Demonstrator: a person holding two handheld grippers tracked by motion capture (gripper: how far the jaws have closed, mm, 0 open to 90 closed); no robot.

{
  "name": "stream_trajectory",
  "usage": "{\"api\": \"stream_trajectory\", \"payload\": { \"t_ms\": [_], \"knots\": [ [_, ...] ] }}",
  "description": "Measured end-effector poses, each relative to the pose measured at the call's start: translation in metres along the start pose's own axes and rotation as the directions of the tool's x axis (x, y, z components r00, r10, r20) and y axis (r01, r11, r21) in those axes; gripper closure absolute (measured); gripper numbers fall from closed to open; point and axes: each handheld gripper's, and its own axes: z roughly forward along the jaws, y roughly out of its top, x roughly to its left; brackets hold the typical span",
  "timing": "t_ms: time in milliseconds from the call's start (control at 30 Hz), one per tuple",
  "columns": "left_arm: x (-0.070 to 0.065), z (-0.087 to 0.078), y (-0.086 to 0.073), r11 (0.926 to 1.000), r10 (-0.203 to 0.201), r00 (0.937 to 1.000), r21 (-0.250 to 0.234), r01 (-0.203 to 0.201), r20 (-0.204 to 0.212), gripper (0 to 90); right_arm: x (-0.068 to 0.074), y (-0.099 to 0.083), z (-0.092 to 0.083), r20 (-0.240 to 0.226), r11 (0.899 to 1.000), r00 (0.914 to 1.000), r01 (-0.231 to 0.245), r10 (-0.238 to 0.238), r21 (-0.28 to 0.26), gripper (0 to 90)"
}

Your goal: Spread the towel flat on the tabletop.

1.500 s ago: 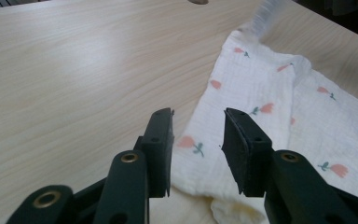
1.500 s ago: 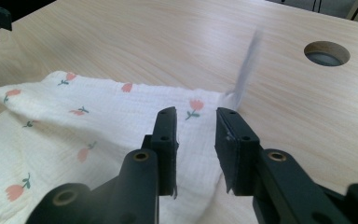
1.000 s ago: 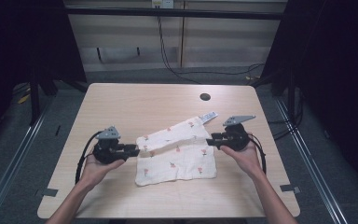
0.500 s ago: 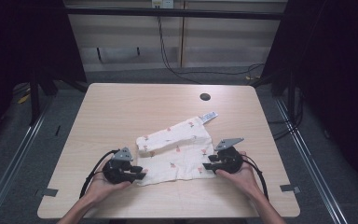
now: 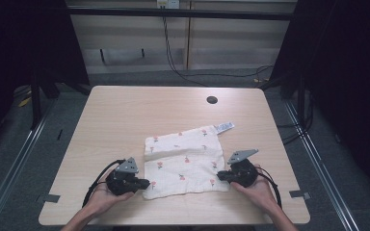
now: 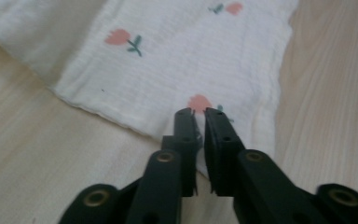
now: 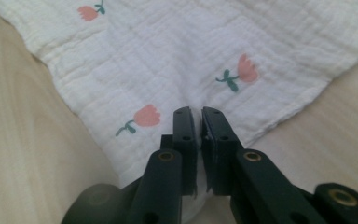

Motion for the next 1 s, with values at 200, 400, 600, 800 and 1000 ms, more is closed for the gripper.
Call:
{"api": "stream_trajectory", "payload": {
  "t_ms": [200, 400, 600, 800, 1000],
  "knots": [
    [0.003, 0.016, 0.012, 0.9997, 0.003, 0.9998, 0.022, -0.003, -0.018, 76.2, 0.012, -0.015, -0.011, -0.025, 1.0, 0.9996, -0.013, 0.013, -0.01, 74.2],
    [-0.008, 0.01, 0.004, 0.998, 0.04, 0.9982, 0.047, -0.042, 0.044, 78.0, 0.026, -0.027, -0.02, -0.054, 1.0, 0.9985, -0.006, 0.006, -0.003, 69.8],
    [-0.011, 0.004, -0.003, 0.9974, 0.05, 0.9978, 0.05, -0.052, 0.044, 76.8, 0.029, -0.03, -0.021, -0.085, 1.0, 0.9963, -0.012, 0.011, -0.01, 67.5],
    [-0.019, -0.002, -0.009, 0.9975, 0.032, 0.9973, 0.06, -0.036, 0.066, 73.6, 0.032, -0.031, -0.022, -0.1, 1.0, 0.9949, -0.012, 0.011, -0.01, 58.6],
    [-0.015, -0.007, -0.005, 0.9995, -0.002, 0.9991, 0.031, 0.001, 0.044, 65.6, 0.031, -0.028, -0.022, -0.102, 0.998, 0.9943, -0.037, 0.031, -0.057, 52.4]
  ]
}}
